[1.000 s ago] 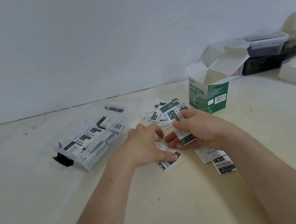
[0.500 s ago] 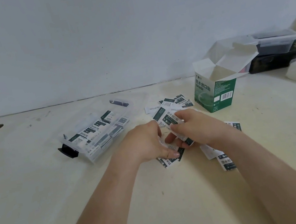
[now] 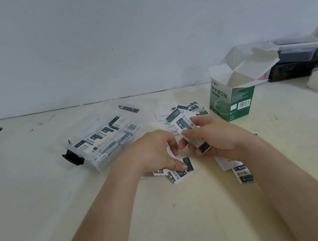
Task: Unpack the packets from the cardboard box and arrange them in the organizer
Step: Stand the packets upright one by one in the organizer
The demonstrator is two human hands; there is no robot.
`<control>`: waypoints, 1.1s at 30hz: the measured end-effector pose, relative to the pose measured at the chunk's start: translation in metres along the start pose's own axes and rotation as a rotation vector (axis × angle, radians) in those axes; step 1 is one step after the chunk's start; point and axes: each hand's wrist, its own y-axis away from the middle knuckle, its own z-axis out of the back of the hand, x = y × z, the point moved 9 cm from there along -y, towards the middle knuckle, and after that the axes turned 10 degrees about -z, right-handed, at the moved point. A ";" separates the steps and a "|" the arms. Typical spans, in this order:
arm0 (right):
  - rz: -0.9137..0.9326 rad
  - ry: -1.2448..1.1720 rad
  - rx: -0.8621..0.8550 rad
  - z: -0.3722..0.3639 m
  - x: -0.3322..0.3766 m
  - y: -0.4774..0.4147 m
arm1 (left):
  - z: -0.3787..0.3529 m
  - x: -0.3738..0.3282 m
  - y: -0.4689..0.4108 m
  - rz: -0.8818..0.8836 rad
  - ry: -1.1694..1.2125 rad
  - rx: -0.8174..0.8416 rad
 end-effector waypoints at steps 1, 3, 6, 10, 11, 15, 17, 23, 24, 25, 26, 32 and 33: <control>0.013 0.008 -0.052 0.006 0.001 -0.001 | 0.002 -0.001 0.002 -0.034 0.064 0.012; 0.009 -0.004 -0.087 0.010 0.002 -0.001 | 0.010 -0.009 0.008 -0.118 0.265 0.012; -0.044 -0.114 0.064 -0.008 -0.001 0.001 | 0.028 -0.021 0.013 -0.225 0.467 -0.100; -0.151 -0.264 0.263 -0.030 -0.005 0.010 | 0.032 -0.024 0.008 -0.205 0.395 -0.234; -0.165 -0.259 0.303 -0.033 -0.006 0.013 | 0.033 -0.024 0.007 -0.207 0.374 -0.253; -0.155 -0.345 0.407 -0.037 -0.005 0.017 | 0.044 -0.023 0.009 -0.229 0.344 -0.415; -0.118 -0.429 0.403 -0.033 0.000 0.016 | 0.052 -0.017 0.011 -0.216 0.370 -0.538; 0.098 -0.381 0.268 -0.020 0.012 0.007 | 0.042 0.006 0.006 -0.062 0.430 -0.527; 0.137 -0.366 0.209 -0.017 0.014 0.005 | 0.038 0.006 0.005 -0.035 0.481 -0.492; 0.167 -0.359 0.152 -0.014 0.016 0.004 | 0.034 0.005 0.005 -0.014 0.549 -0.463; 0.183 -0.359 0.102 -0.012 0.017 0.002 | 0.031 0.003 0.005 -0.001 0.617 -0.434; 0.083 -0.204 -0.069 0.002 0.009 0.001 | 0.057 0.003 0.015 -0.041 0.495 -0.606; 0.063 -0.193 -0.027 0.001 0.007 0.001 | 0.061 0.002 0.016 -0.066 0.496 -0.638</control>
